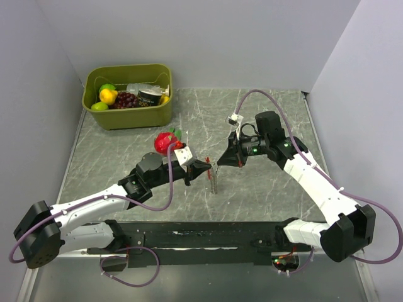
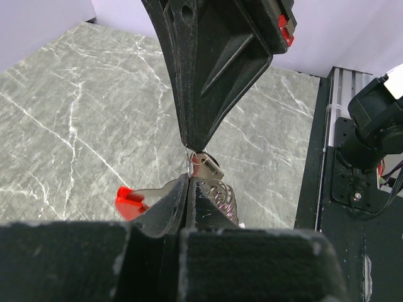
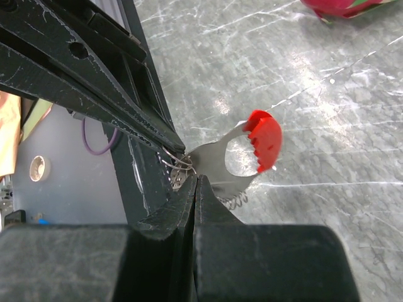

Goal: Put the keys on the keyring

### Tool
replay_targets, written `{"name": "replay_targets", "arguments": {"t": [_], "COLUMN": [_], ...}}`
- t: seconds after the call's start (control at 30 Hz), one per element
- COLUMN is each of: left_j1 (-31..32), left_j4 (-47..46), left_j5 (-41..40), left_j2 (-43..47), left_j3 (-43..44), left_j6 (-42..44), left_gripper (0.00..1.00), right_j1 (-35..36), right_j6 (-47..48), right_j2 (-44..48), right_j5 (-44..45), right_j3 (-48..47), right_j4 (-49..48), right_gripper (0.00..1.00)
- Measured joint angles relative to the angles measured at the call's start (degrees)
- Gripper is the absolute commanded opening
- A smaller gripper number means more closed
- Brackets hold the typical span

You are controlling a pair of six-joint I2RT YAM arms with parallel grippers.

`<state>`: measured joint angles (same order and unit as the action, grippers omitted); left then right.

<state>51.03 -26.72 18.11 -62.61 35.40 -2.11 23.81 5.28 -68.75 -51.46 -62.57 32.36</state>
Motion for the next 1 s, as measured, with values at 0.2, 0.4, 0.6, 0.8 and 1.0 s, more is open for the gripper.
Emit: {"name": "replay_targets", "arguments": {"t": [0.2, 0.4, 0.6, 0.8, 1.0], "left_j1": [0.00, 0.00, 0.00, 0.00, 0.02], "left_j4": [-0.02, -0.33, -0.42, -0.57, -3.93], "left_j5": [0.00, 0.07, 0.07, 0.24, 2.27], "left_j2": [0.00, 0.02, 0.46, 1.46, 3.17], "left_j3": [0.00, 0.00, 0.00, 0.00, -0.85], "left_j6": [0.00, -0.02, -0.02, -0.02, -0.20], "left_gripper": [0.01, 0.01, 0.01, 0.01, 0.01], "right_j1": [0.00, -0.07, -0.74, -3.17, -4.81], "right_j6": [0.11, -1.03, -1.97, -2.71, -4.09], "right_j2": [0.00, 0.33, 5.29, 12.41, 13.31], "right_j5": [-0.02, 1.55, 4.52, 2.29, -7.23], "right_j3": [0.00, 0.42, 2.99, 5.95, 7.56], "right_j4": [-0.02, -1.27, -4.39, -9.49, -15.52], "right_gripper": [0.14, 0.64, 0.91, 0.91, 0.84]}}
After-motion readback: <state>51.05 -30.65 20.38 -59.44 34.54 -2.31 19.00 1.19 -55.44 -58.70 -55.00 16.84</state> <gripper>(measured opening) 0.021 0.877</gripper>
